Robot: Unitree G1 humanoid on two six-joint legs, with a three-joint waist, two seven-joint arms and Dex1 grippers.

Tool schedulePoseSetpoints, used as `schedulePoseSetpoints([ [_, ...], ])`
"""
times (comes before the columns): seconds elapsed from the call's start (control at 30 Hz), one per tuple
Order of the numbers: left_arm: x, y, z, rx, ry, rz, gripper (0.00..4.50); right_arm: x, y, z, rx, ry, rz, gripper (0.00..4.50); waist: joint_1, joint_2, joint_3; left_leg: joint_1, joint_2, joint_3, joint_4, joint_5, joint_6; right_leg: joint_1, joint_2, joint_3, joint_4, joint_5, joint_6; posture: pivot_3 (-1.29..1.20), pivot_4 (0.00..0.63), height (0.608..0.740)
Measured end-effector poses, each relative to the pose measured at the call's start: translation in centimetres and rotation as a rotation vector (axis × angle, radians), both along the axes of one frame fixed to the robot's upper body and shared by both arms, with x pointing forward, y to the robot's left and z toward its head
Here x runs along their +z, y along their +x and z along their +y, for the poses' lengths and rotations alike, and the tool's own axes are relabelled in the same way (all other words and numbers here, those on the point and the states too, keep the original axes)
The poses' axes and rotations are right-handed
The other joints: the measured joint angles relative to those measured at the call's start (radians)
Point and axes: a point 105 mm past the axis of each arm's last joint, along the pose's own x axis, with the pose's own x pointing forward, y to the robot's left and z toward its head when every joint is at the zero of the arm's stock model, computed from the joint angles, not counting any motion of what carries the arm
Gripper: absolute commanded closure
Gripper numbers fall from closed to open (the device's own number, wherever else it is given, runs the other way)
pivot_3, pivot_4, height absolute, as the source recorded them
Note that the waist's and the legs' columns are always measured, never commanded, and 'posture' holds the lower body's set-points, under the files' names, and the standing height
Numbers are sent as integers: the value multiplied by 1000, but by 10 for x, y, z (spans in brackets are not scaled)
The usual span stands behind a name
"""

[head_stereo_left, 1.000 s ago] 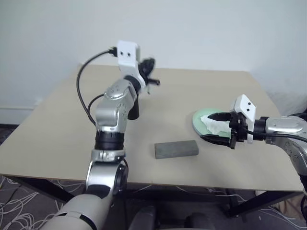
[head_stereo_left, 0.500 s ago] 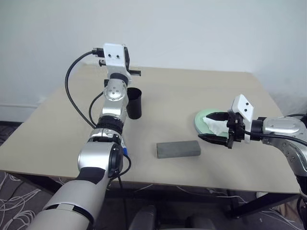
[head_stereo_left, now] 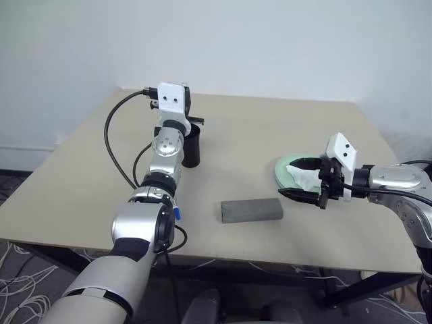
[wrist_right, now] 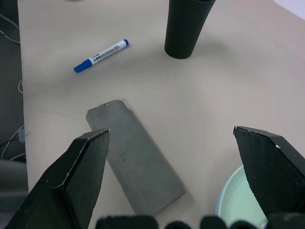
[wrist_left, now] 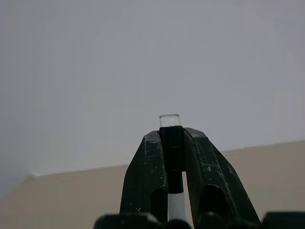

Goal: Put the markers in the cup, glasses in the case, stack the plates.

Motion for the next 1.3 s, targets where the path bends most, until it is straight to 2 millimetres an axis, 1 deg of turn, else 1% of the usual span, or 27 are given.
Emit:
schedulePoseSetpoints([
  [0.3,-5,0,0,-8,9,16,4390,1,0,0,0,0,-1,0,0,0,0,0,0,0,0,0,0,0,0,0,0,0,0,0,0,725],
  [0.37,-6,0,0,-8,9,21,3654,2,1,0,1,0,-6,0,0,0,0,0,0,0,0,0,0,0,0,0,0,0,0,0,0,725],
  [0.43,-7,0,0,-7,9,24,3131,4,1,1,3,0,-13,0,0,0,0,0,0,0,0,0,0,0,0,0,0,0,0,0,0,725],
  [0.53,-7,0,1,-13,11,27,1962,5,2,1,4,0,-17,0,0,0,0,0,0,0,0,0,0,0,0,-1,0,0,0,0,0,725],
  [0.6,-8,0,1,-13,12,30,1406,5,2,1,3,0,-17,0,0,0,0,0,0,0,1,0,0,0,0,0,1,0,0,0,0,725],
  [0.7,-10,1,1,-17,12,50,1406,5,2,1,3,0,-16,0,0,0,0,0,0,0,1,0,0,0,1,-1,1,0,0,0,0,725],
  [0.8,-18,4,1,-22,14,121,1406,5,2,1,2,0,-14,0,0,0,0,0,0,0,1,0,0,0,1,-1,1,0,0,0,0,725],
  [0.87,-19,6,0,-25,14,157,1406,5,2,1,1,-1,-11,0,0,0,0,0,0,0,2,0,0,0,1,-1,1,0,0,0,0,725],
  [0.93,-18,9,-2,-24,20,211,1406,5,2,1,1,0,-11,0,0,0,0,-1,0,0,2,0,0,0,1,-1,2,0,0,0,0,725],
  [0.97,-15,10,-5,-30,35,257,1406,5,2,1,1,0,-11,0,-1,-1,0,-2,0,0,3,0,0,-1,1,-1,3,0,0,0,0,725],
  [1.0,-7,9,-9,-37,50,284,1406,5,2,1,0,0,-10,0,-1,-1,0,-4,0,0,4,0,0,-1,2,-1,4,0,0,0,0,725],
  [1.03,0,7,-12,-42,64,306,1406,5,2,1,0,1,-9,0,-1,-1,0,-4,0,0,4,0,0,-1,2,-1,4,0,0,0,0,725],
  [1.1,13,-6,-20,-51,91,363,1406,5,1,1,1,1,-8,0,-6,-1,0,-4,-1,0,4,0,0,-1,2,0,4,0,0,0,0,725],
  [1.13,15,-12,-22,-54,98,388,1406,5,1,1,1,1,-9,0,-8,-1,0,-4,-1,0,4,0,0,0,2,-1,5,0,0,0,0,725],
  [1.23,16,-31,-23,-38,117,495,1406,5,1,1,1,1,-7,0,-15,-1,0,-2,0,-1,4,0,0,0,4,-1,6,0,0,0,0,725],
  [1.3,12,-42,-17,2,119,583,1406,4,1,1,1,1,-7,0,-21,-1,0,1,0,-1,4,0,0,1,4,-1,6,0,0,0,0,725],
])
